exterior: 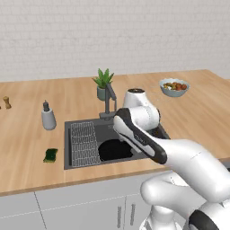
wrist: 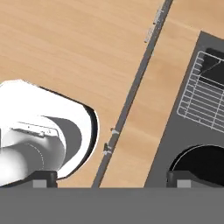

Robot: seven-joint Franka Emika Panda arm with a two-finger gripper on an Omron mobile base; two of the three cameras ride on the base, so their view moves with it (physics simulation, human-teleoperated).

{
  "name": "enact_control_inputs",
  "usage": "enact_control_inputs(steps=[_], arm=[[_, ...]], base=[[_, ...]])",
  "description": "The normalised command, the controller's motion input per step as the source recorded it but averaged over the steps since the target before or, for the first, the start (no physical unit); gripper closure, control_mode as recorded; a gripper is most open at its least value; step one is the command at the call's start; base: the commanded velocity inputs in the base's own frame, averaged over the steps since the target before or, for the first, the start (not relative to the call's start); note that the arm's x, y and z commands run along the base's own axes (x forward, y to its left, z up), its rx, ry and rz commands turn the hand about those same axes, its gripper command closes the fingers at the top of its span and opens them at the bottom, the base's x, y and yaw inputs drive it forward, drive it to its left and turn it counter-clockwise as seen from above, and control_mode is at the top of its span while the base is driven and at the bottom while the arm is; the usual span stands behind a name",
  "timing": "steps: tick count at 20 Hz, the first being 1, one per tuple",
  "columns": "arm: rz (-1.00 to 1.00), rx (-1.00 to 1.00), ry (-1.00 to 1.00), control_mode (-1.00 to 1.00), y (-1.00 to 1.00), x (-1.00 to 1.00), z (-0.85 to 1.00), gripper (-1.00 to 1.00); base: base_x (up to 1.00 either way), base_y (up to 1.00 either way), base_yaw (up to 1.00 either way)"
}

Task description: Pick the pan and sponge and place them into the sink. Then turn on the water.

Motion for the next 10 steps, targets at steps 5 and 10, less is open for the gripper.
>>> enact_control_inputs(steps=[5,10], arm=[[0.49,-0.09,0.07,-1.00,1.00,-0.12,0.18,-1.00],[0.53,-0.03,0.13,-1.00,1.00,0.14,0.23,-1.00]], base=[[0.00,0.00,0.00],[0.00,0.00,0.00]])
